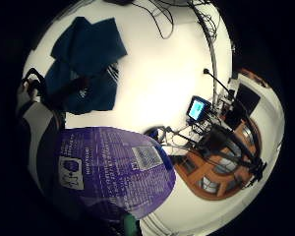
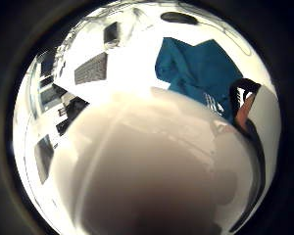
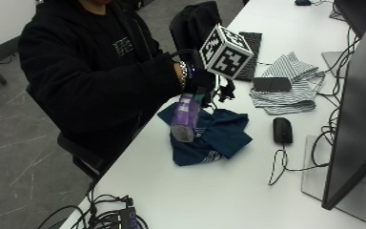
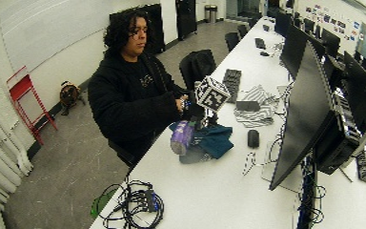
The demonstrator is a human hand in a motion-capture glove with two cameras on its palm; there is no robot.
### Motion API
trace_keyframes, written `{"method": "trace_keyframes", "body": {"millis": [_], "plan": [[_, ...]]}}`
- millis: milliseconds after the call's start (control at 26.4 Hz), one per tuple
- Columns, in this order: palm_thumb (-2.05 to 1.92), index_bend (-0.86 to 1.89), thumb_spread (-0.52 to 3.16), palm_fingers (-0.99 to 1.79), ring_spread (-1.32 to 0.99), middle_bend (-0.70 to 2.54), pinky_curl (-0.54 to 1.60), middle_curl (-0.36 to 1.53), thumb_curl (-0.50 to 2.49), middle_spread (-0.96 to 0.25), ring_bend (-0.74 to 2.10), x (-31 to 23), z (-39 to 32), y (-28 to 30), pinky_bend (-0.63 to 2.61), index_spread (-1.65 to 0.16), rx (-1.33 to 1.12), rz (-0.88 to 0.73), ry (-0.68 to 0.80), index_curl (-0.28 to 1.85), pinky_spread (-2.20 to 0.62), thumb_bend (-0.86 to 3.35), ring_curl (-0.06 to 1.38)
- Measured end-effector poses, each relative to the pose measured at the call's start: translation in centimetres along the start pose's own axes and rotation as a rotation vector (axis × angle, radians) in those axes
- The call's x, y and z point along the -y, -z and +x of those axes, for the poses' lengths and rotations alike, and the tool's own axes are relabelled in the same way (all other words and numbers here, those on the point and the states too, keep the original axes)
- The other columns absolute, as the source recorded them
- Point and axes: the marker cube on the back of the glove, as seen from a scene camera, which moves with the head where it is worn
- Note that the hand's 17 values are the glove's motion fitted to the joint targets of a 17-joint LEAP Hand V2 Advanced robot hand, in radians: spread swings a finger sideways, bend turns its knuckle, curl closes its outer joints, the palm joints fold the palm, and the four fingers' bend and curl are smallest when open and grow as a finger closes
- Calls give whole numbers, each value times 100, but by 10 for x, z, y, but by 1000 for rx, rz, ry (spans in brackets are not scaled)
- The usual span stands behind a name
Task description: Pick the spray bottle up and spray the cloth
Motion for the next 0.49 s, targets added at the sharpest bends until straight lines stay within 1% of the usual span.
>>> {"method": "trace_keyframes", "body": {"millis": [303, 493], "plan": [[87, 31, 26, 138, -23, 57, 38, 49, 79, -22, 59, 28, -47, 40, 40, -30, 262, 212, 262, 57, -30, -4, 44], [88, 31, 26, 138, -23, 57, 38, 49, 79, -22, 59, 53, -79, 56, 40, -30, 468, 403, 392, 57, -30, -4, 44]]}}
